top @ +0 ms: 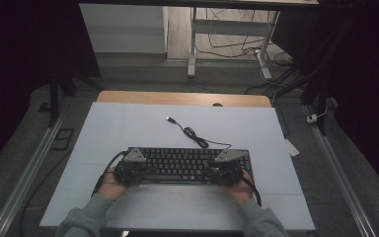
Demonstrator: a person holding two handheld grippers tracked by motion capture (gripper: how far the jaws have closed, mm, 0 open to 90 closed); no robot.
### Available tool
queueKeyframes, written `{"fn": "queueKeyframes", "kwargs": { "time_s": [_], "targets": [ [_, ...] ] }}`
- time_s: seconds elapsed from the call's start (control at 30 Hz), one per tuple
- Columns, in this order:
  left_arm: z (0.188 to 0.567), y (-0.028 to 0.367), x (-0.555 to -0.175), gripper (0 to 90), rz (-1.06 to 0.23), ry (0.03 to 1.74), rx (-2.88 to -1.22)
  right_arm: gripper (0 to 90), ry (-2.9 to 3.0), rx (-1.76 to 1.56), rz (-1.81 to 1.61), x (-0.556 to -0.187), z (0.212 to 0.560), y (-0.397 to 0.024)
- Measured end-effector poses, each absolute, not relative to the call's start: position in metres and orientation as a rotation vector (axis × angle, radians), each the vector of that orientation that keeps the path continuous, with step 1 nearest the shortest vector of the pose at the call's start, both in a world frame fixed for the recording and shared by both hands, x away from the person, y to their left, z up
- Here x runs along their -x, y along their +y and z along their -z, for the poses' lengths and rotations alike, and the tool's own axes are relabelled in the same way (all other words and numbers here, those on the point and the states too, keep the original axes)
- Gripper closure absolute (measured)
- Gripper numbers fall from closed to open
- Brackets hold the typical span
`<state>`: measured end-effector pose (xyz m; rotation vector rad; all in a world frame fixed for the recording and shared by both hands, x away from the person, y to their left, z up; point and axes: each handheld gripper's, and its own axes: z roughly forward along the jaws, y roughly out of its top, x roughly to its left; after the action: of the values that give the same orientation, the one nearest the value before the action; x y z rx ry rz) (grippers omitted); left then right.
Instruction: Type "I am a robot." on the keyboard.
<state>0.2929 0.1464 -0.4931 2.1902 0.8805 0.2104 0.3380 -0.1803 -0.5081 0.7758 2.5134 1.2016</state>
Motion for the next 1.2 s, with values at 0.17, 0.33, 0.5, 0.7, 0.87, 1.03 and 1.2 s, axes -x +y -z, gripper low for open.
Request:
{"fn": "queueKeyframes", "kwargs": {
  "time_s": [0.17, 0.33, 0.5, 0.7, 0.87, 1.03, 1.2],
  "targets": [
    [0.5, 0.137, -0.292, 88.6, -0.205, 0.866, -2.23, 53.6, 2.513, -0.777, -1.201, -0.338, 0.508, -0.18],
    [0.506, 0.129, -0.292, 88.6, -0.196, 0.857, -2.26, 53.6, 2.514, -0.778, -1.2, -0.338, 0.508, -0.18],
    [0.51, 0.122, -0.294, 88.6, -0.203, 0.859, -2.271, 53.6, 2.513, -0.777, -1.204, -0.338, 0.508, -0.18],
    [0.513, 0.118, -0.294, 88.6, -0.224, 0.864, -2.27, 53.6, 2.513, -0.777, -1.201, -0.338, 0.508, -0.18],
    [0.514, 0.117, -0.295, 88.5, -0.235, 0.875, -2.261, 53.6, 2.515, -0.777, -1.203, -0.338, 0.508, -0.18],
    [0.516, 0.114, -0.296, 88.5, -0.238, 0.875, -2.274, 53.6, 2.514, -0.777, -1.2, -0.338, 0.508, -0.18],
    [0.518, 0.112, -0.295, 88.5, -0.248, 0.874, -2.272, 53.6, 2.513, -0.776, -1.201, -0.338, 0.508, -0.18]
  ]
}}
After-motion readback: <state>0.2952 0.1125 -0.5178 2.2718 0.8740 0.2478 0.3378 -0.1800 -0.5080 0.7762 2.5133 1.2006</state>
